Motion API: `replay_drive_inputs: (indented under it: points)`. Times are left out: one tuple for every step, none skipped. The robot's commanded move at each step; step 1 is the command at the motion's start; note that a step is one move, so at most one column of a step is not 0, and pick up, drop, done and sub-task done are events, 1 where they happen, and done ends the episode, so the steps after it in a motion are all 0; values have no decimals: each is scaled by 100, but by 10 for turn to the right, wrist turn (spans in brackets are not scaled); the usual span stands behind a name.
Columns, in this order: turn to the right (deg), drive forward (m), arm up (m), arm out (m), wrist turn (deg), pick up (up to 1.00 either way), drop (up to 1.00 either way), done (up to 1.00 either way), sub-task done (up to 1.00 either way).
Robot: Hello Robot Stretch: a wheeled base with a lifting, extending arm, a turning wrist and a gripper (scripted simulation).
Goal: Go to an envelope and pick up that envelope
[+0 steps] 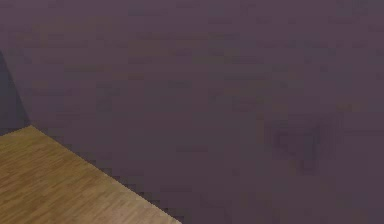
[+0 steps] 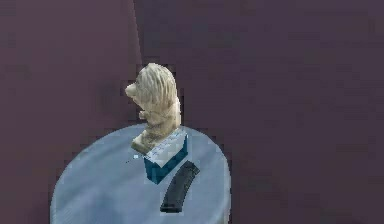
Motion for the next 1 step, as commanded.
replay_drive_inputs:
  points:
    - [0,0,50,0,0,0,0,0,0]
